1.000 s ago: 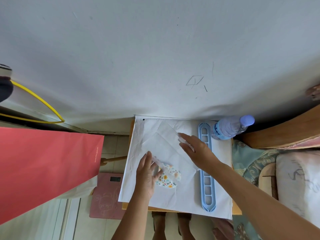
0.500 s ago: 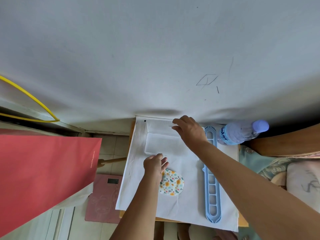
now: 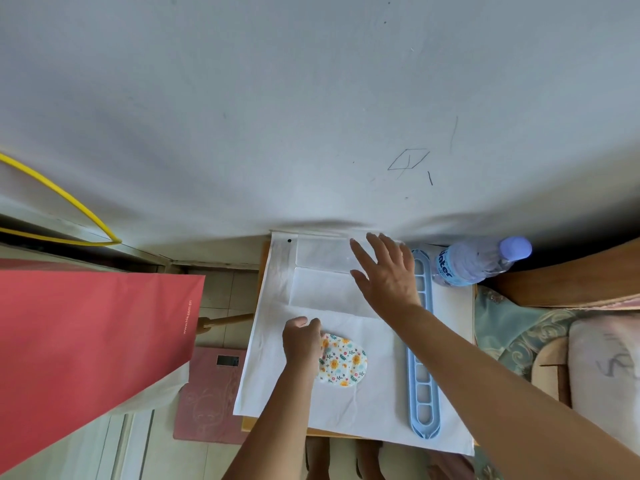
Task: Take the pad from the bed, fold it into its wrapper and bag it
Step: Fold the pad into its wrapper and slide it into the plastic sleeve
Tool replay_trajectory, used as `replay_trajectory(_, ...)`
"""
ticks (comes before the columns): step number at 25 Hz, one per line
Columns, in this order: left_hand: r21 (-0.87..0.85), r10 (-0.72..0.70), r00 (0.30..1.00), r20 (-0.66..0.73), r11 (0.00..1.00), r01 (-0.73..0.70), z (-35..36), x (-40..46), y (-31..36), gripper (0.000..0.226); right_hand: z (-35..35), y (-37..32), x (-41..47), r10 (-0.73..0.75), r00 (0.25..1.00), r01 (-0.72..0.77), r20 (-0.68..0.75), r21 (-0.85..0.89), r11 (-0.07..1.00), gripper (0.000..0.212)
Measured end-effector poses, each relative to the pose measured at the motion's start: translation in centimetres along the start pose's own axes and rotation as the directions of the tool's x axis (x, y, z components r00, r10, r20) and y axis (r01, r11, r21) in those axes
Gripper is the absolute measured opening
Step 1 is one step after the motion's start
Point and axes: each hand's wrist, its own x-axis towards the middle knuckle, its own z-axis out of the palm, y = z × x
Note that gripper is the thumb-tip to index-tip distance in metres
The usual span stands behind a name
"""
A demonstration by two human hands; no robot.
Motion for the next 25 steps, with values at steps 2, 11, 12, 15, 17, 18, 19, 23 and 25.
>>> replay_trajectory(2, 0.228, 0.149, 0.989, 0.002, 0.963, -0.146, -1.5, -0.9, -1.1, 0.032, -0.1, -0.2, -2.7, 0.064, 0.997, -0.067, 0.039, 0.093, 0.993, 0.054)
replay_trajectory(11, 0.538, 0.333, 0.938, 0.092, 0.776, -0.329, -2.4, -2.0, -5.9, 0.036, 6.3, -2.2, -15.3, 0.197, 0.812, -0.366, 0.549, 0.217, 0.905, 0.042)
replay_trajectory(12, 0.524, 0.334, 0.938, 0.095, 0.784, -0.332, -2.1, -1.8, -5.8, 0.036, 6.6, -2.4, -15.4, 0.209, 0.805, -0.388, 0.556, 0.225, 0.894, 0.042)
replay_trajectory(15, 0.490, 0.350, 0.928, 0.126, 0.792, -0.365, -1.1, -1.5, -5.8, 0.034, 7.2, -2.8, -15.4, 0.224, 0.821, -0.396, 0.526, 0.241, 0.886, 0.042)
replay_trajectory(17, 0.483, 0.352, 0.924, 0.146, 0.790, -0.377, -0.9, -1.3, -5.8, 0.035, 7.3, -2.6, -15.4, 0.237, 0.815, -0.431, 0.529, 0.278, 0.858, 0.040)
replay_trajectory(18, 0.478, 0.351, 0.922, 0.163, 0.789, -0.385, -0.9, -1.2, -5.8, 0.034, 7.3, -2.5, -15.3, 0.249, 0.811, -0.461, 0.530, 0.315, 0.829, 0.039)
replay_trajectory(19, 0.463, 0.348, 0.919, 0.187, 0.794, -0.394, -1.0, -1.2, -5.9, 0.033, 7.2, -2.4, -15.3, 0.269, 0.810, -0.494, 0.521, 0.360, 0.791, 0.038)
replay_trajectory(23, 0.297, 0.288, 0.914, 0.285, 0.880, -0.370, -1.9, -1.5, -5.6, 0.029, 6.2, -1.9, -14.7, 0.464, 0.732, -0.681, 0.499, 0.522, 0.514, 0.035)
replay_trajectory(25, 0.209, 0.260, 0.914, 0.313, 0.919, -0.333, -2.3, -1.6, -5.1, 0.024, 5.6, -1.5, -14.0, 0.522, 0.632, -0.766, 0.573, 0.564, 0.308, 0.038)
